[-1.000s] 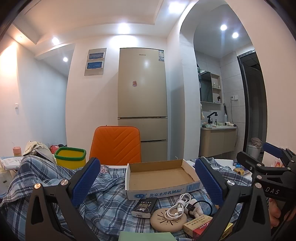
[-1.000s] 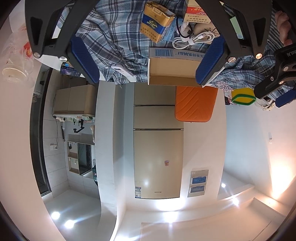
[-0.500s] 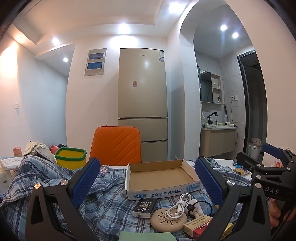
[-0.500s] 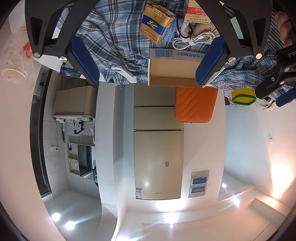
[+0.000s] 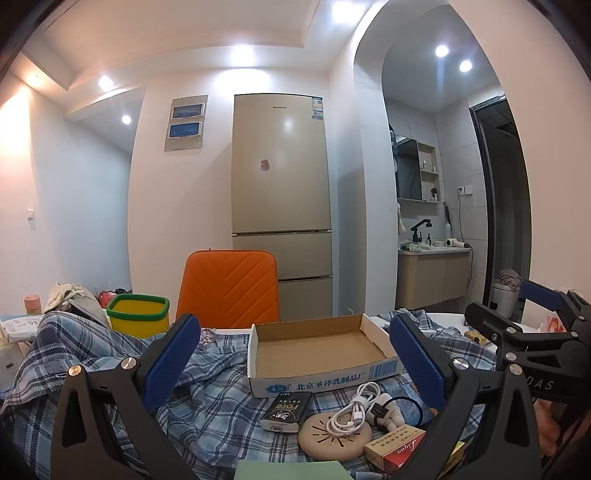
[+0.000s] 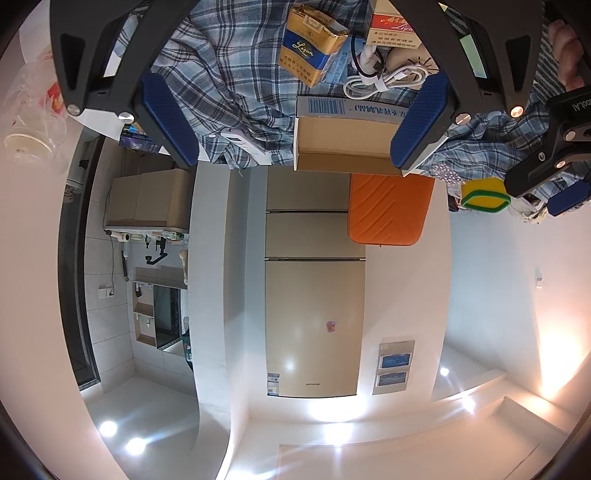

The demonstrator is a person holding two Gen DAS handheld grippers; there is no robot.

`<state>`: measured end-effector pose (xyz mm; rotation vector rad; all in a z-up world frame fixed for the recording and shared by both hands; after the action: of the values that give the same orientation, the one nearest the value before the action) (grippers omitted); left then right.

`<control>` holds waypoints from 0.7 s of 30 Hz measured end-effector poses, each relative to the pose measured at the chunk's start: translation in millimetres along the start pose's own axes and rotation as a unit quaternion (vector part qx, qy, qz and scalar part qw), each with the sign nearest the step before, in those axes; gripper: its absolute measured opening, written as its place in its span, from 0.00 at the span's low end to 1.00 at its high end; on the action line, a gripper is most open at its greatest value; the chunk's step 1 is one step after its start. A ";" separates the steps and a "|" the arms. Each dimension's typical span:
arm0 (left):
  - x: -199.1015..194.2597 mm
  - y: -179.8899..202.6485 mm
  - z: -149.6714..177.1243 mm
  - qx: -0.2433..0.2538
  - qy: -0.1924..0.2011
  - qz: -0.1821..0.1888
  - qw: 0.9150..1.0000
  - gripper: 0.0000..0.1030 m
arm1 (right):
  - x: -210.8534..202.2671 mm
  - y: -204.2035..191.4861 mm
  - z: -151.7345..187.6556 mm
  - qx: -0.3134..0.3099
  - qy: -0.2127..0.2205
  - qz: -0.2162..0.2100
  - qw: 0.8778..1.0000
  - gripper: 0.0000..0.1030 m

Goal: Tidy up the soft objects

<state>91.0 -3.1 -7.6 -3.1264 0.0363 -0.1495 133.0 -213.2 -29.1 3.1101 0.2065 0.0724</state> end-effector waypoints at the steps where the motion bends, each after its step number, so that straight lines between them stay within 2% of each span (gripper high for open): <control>1: -0.1 -0.6 -0.1 -0.001 0.000 0.000 1.000 1.00 | -0.4 -1.0 0.1 -0.002 0.000 0.000 1.000 1.00; 10: -6.4 -1.9 -7.9 0.003 0.010 -0.001 1.000 1.00 | -2.7 -6.0 -4.3 -0.011 0.007 -0.001 1.000 1.00; 16: -12.9 -0.6 -18.6 0.018 0.000 -0.005 1.000 1.00 | -3.3 -0.6 -13.5 0.000 0.005 0.010 1.000 1.00; 19: -15.5 -0.8 -23.6 0.017 -0.035 -0.008 0.999 1.00 | -2.6 1.7 -19.2 0.014 -0.021 0.007 1.000 1.00; 21: -15.5 -1.0 -20.3 0.026 -0.077 -0.013 0.997 1.00 | -2.4 -0.9 -21.3 0.021 -0.052 -0.001 0.998 1.00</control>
<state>73.6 -2.0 11.1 -3.0763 -0.0095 0.0900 129.6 -212.1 -8.0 3.1448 0.2108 -0.0957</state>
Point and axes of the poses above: each gripper's, at about its wrist camera, not at the fingertips, and x roughly the way its jaws point, y to its right, z to its underside, the point moved 9 cm from there along x, roughly the way its jaws point, and after that the axes turned 10 degrees about y, right-handed, at the moved point
